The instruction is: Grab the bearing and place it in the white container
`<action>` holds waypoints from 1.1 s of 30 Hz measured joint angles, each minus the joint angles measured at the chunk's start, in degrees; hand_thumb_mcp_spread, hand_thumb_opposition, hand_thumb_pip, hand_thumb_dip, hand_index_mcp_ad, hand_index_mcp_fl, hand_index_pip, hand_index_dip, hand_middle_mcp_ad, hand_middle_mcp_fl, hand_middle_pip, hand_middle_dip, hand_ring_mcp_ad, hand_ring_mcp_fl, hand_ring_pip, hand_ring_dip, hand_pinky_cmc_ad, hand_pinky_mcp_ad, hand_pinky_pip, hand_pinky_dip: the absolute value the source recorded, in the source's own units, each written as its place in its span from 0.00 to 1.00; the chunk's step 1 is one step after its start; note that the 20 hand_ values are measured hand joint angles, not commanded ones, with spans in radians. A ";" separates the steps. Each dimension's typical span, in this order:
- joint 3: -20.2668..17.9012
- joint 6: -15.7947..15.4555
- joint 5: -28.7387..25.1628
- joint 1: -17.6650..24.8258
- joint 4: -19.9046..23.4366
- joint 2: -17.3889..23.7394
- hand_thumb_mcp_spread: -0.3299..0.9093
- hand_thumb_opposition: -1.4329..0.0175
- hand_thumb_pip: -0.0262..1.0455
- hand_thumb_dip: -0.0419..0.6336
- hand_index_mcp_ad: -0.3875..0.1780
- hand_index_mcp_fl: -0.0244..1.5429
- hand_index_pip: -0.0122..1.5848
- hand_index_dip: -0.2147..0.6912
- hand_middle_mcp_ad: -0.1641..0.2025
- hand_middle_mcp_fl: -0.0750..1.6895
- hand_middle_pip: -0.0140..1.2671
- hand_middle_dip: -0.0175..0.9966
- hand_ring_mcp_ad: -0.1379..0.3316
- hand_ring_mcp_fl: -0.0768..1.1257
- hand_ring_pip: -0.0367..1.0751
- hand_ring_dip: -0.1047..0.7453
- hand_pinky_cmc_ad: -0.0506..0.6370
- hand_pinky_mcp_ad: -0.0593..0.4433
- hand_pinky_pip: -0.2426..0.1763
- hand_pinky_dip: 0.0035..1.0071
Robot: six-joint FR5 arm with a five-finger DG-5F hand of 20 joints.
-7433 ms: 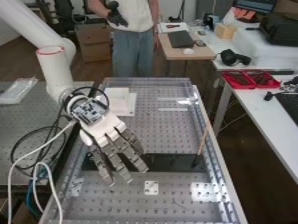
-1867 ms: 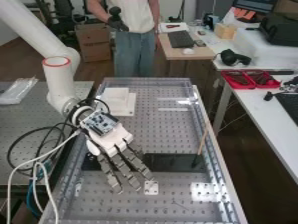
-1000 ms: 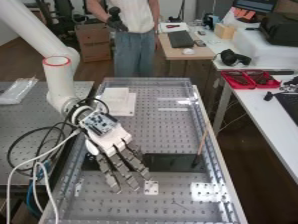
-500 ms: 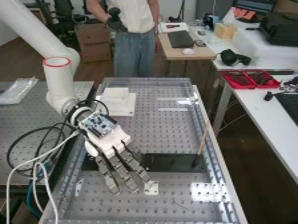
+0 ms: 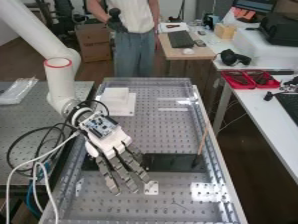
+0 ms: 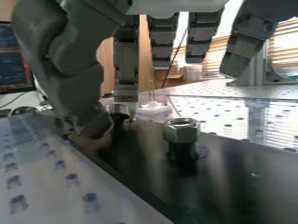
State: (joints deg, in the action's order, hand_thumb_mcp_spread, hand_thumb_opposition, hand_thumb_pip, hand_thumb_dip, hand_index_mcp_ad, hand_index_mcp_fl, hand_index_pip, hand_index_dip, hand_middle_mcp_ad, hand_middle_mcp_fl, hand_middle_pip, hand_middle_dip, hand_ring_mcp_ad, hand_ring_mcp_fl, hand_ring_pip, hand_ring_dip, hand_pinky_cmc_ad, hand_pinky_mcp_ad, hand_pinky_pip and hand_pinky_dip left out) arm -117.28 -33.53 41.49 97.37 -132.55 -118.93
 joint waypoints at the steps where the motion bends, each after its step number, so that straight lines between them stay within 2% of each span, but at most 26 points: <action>1: -0.01 0.00 -0.02 0.00 0.01 -0.02 0.57 0.42 0.69 0.50 0.56 0.07 0.87 0.50 0.63 0.05 0.12 0.21 0.61 0.07 0.12 0.23 0.64 0.70 0.43 0.24; 15: -0.19 -0.74 -0.18 0.18 1.29 0.77 0.57 0.42 0.69 0.50 0.56 0.09 0.87 0.50 0.63 0.05 0.12 0.21 0.60 0.07 0.12 0.23 0.64 0.70 0.43 0.24; 33: 0.36 -0.17 0.00 0.17 -0.50 0.66 0.55 0.42 0.70 0.50 0.56 0.05 0.87 0.50 0.64 0.05 0.11 0.21 0.60 0.07 0.11 0.23 0.64 0.70 0.40 0.29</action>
State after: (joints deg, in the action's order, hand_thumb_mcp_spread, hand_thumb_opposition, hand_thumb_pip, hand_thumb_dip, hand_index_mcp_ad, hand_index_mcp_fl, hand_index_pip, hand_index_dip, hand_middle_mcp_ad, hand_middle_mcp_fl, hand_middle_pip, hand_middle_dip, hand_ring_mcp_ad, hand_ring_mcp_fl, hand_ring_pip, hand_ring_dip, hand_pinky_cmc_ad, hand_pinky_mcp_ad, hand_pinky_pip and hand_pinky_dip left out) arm -116.92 -33.71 41.49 97.54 -133.04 -118.26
